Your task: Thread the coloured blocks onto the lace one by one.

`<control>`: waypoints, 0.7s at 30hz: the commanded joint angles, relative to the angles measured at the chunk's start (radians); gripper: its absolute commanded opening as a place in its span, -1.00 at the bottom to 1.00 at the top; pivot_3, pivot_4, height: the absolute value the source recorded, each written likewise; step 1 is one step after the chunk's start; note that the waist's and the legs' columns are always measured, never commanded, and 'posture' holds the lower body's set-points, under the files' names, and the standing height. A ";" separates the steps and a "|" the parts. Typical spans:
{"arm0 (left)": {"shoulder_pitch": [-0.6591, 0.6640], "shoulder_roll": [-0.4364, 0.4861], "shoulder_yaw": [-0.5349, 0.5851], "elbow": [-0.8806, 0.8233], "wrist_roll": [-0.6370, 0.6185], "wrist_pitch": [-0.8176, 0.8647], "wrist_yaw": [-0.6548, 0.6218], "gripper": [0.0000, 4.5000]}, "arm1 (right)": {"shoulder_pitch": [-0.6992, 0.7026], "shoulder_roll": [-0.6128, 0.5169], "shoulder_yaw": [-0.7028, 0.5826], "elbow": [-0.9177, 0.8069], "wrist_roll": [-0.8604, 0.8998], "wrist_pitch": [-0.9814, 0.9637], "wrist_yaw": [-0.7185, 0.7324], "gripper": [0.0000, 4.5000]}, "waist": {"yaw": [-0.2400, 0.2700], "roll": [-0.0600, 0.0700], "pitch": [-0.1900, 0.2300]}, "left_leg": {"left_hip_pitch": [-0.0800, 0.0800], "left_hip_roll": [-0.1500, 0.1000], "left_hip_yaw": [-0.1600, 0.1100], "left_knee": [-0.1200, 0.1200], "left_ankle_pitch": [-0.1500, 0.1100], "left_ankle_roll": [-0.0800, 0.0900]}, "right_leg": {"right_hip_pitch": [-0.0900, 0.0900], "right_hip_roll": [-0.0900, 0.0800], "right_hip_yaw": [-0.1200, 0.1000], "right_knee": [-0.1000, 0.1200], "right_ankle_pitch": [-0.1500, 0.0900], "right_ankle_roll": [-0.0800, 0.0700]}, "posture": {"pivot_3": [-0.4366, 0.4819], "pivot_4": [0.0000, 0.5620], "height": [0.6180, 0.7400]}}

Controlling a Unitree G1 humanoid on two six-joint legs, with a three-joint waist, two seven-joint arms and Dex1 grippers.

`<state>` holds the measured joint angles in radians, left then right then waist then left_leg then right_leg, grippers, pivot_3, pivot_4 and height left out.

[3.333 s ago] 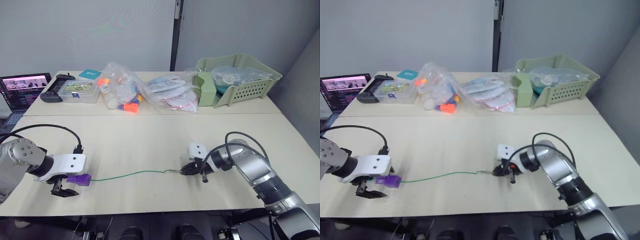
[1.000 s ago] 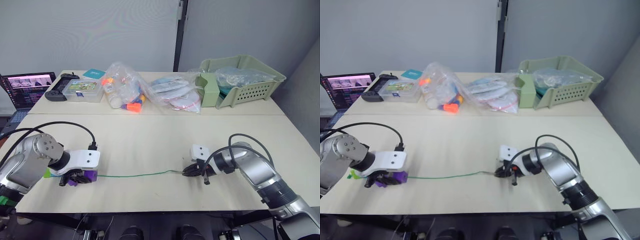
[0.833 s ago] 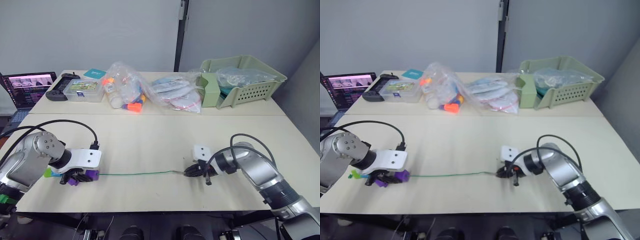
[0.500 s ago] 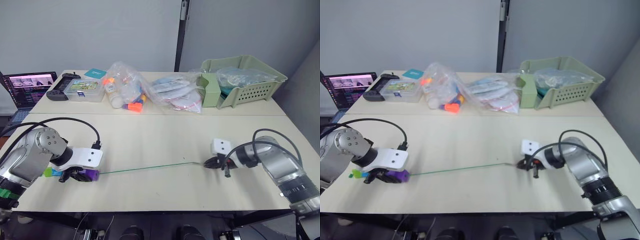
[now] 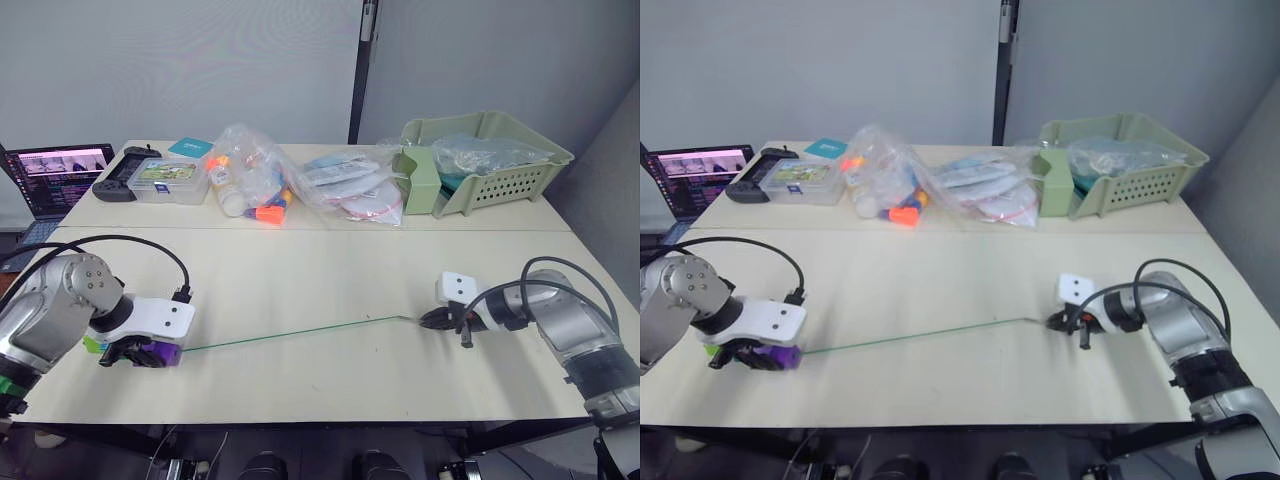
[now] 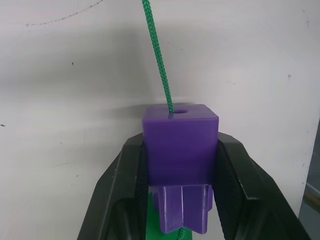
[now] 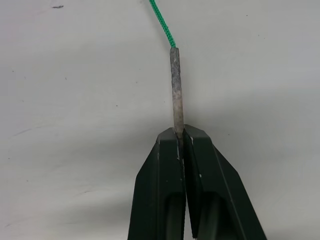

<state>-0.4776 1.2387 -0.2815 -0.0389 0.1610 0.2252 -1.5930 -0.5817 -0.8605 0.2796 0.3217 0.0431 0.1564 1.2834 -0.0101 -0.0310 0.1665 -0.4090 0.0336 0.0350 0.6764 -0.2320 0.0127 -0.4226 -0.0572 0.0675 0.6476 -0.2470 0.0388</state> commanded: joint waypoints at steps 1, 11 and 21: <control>-0.030 0.039 0.011 -0.013 0.022 -0.004 -0.021 -0.47 | 0.015 -0.031 0.001 0.048 -0.063 -0.005 -0.019 -1.00 | 0.000 0.000 0.000 | 0.000 0.000 0.000 0.000 0.000 0.000 | 0.000 0.000 0.000 0.000 0.000 0.000 | -0.05 -0.47 1.00; 0.011 0.055 0.016 0.061 0.052 -0.118 0.015 -0.47 | 0.053 -0.046 0.006 0.023 -0.088 0.024 -0.011 -1.00 | 0.005 0.000 0.000 | 0.001 0.000 0.000 0.000 0.000 0.000 | 0.001 -0.001 0.000 0.000 0.000 0.000 | -0.05 -0.47 1.00; 0.062 0.043 0.047 0.096 0.031 -0.178 0.072 -0.47 | 0.042 -0.051 0.005 0.024 -0.092 0.024 0.002 -1.00 | 0.018 -0.003 -0.002 | 0.001 0.000 0.001 0.001 0.000 0.000 | 0.002 -0.001 0.000 0.000 0.000 0.000 | -0.05 -0.47 1.00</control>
<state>-0.4194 1.2674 -0.2649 0.0447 0.1935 0.0617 -1.5329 -0.5632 -0.9004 0.2663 0.3137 -0.0074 0.1587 1.2805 0.0080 -0.0340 0.1647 -0.4078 0.0334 0.0356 0.6778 -0.2320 0.0127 -0.4209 -0.0581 0.0675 0.6476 -0.2469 0.0389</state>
